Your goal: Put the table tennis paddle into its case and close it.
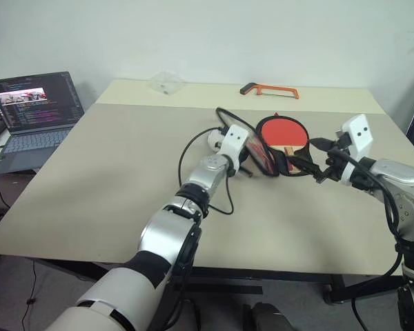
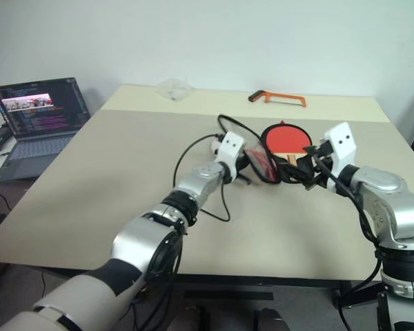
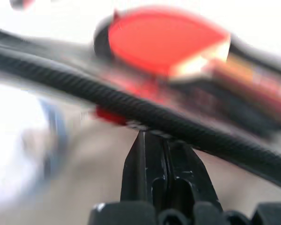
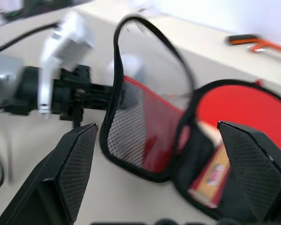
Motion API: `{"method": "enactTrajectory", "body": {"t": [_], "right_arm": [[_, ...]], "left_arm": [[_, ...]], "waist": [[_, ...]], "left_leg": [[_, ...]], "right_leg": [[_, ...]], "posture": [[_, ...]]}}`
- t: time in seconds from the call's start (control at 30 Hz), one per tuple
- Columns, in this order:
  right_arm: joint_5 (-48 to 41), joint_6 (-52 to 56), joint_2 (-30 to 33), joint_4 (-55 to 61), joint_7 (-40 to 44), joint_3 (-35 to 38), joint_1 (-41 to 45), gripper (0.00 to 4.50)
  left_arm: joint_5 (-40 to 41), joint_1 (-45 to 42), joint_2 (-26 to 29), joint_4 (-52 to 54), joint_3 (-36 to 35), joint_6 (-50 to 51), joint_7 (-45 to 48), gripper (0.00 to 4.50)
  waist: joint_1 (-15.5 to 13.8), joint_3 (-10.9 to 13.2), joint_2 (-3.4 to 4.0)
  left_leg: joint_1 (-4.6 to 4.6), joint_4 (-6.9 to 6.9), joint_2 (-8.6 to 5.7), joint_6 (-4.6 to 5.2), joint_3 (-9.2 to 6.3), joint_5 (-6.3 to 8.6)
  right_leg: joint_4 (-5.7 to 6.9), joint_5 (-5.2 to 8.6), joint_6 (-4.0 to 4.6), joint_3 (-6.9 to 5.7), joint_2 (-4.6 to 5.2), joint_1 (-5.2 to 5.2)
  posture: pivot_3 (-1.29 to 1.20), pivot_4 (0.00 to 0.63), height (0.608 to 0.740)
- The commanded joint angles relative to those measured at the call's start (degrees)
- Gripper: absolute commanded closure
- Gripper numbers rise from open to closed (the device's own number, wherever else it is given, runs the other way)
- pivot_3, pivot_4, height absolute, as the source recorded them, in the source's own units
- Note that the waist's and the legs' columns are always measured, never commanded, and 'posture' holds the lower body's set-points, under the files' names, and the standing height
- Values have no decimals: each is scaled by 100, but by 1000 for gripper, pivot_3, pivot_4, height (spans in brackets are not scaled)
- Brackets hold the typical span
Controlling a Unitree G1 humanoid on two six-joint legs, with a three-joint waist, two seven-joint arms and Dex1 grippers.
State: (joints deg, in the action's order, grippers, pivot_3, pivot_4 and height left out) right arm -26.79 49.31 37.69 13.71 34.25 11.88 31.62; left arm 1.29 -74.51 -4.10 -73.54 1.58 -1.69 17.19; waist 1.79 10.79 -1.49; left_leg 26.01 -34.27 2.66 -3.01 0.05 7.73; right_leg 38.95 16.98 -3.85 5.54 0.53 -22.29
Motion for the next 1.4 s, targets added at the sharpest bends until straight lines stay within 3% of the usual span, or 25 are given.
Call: {"method": "enactTrajectory", "body": {"t": [0.03,0.23,0.43,0.53,0.63,0.73,0.87,0.97,1.17,1.33,1.4], "right_arm": [[-184,88,20,378,-272,366,163,0],[-292,278,16,611,-677,610,162,0],[-368,412,-97,596,-919,650,201,0],[-467,777,-477,121,-1355,698,515,0],[-302,908,-1153,-882,-2245,988,983,0],[-289,585,-1709,-2036,-3046,1613,1383,0],[-449,-65,-1912,-3514,-3671,2406,1885,0],[-462,-525,-1834,-4444,-3753,2614,2177,0],[-645,-917,-1809,-5609,-3752,2834,2573,0],[-678,-1119,-1838,-6145,-3721,2753,2626,0],[-676,-1133,-1841,-6268,-3658,2701,2604,0]], "left_arm": [[28,-432,-479,-65,-183,-342,-125,4473],[-103,-277,-1217,-268,-199,-136,-113,4473],[-128,-60,-912,-238,-282,-167,-276,4473],[-88,54,-407,-73,-309,-305,213,4473],[24,423,196,586,-82,-272,2259,4473],[426,1241,1044,2309,99,630,4035,4473],[796,2265,2143,4560,102,2120,4575,4473],[1170,2873,2824,5917,-37,3201,4648,3894],[2019,3664,3564,7613,-543,4586,4476,1748],[2141,4428,4157,8317,-670,4718,4331,38],[2125,4721,4353,8574,-685,4545,4306,38]], "waist": [[-6,0,0],[67,-1,2],[64,-1,2],[88,-2,3],[154,-3,6],[201,-6,11],[202,-7,15],[203,-6,16],[157,-6,16],[239,-6,16],[257,-6,16]], "left_leg": [[0,1,-2,0,0,0],[-9,18,-3,0,-2,0],[-9,17,-5,0,0,0],[-10,19,-4,0,0,0],[-13,17,-2,0,0,-2],[-17,24,4,-2,0,-9],[-14,33,8,-2,2,-10],[-10,33,5,-1,5,-9],[-11,26,4,0,-1,-10],[-17,26,8,2,-1,-10],[-15,26,7,2,0,-10]], "right_leg": [[-1,0,-1,0,1,0],[2,5,-6,7,-3,-4],[1,5,-6,7,0,-3],[2,1,1,7,-1,-3],[8,-4,9,7,-2,-3],[13,-7,14,4,-5,-4],[15,-7,20,0,-3,-5],[6,-7,19,0,5,-5],[10,-8,17,-7,5,2],[11,-7,18,-2,0,3],[9,-7,18,-2,1,3]], "posture": [[0,150,740],[0,150,740],[0,150,740],[0,150,740],[0,150,740],[0,150,740],[0,150,740],[0,150,740],[0,150,740],[0,150,740],[0,150,740]]}}
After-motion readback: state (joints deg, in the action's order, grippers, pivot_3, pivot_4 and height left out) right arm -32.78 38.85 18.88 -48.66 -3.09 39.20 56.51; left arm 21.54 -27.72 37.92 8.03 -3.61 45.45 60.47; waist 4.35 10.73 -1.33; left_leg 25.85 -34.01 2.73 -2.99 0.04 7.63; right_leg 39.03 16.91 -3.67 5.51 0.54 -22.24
